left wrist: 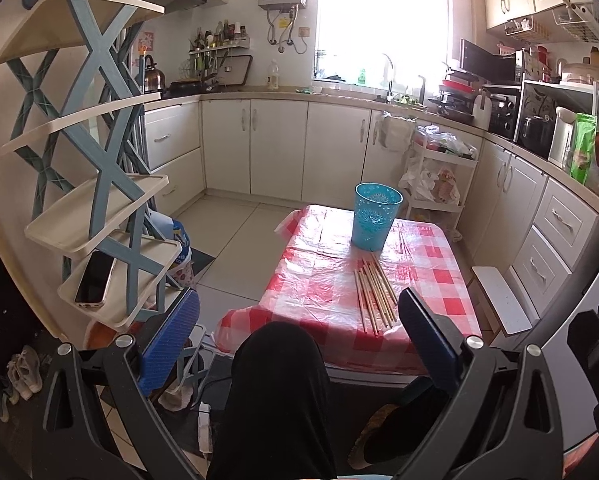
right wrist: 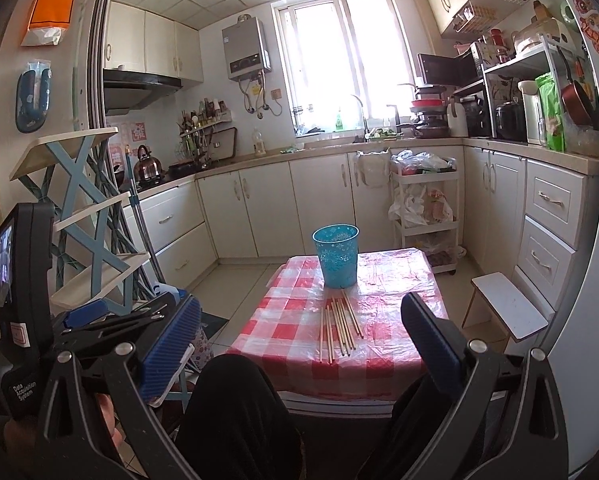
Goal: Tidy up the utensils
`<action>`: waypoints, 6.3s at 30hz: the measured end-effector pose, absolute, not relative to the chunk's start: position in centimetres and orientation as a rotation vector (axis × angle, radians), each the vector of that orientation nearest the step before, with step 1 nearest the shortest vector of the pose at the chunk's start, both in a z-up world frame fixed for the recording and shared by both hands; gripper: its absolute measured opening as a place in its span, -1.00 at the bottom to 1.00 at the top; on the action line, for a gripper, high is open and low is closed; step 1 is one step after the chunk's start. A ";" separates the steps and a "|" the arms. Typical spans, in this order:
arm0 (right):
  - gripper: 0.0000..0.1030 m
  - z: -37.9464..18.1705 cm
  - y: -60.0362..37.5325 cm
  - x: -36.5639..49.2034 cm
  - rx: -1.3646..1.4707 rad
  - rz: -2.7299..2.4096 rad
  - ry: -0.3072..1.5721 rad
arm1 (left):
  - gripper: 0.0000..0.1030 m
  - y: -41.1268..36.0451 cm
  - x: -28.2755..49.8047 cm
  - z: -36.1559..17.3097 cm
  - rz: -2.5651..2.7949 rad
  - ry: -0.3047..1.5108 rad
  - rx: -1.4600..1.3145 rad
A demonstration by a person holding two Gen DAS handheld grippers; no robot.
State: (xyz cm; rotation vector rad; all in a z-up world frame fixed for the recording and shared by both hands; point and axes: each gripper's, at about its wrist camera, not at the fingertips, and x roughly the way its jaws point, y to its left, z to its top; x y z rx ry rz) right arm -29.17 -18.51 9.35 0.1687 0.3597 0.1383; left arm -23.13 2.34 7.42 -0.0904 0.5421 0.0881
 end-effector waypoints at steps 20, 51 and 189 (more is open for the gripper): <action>0.87 8.8 -18.6 -28.8 0.174 0.107 0.401 | 0.85 2.3 -23.1 7.3 0.087 0.549 -0.093; 0.87 5.5 -19.9 -19.9 0.189 0.077 0.472 | 0.85 -0.2 -15.6 3.0 -0.004 0.708 -0.021; -0.89 -14.2 -30.5 16.7 0.398 0.245 0.753 | 0.26 -3.1 24.7 -8.3 -0.039 0.547 -0.247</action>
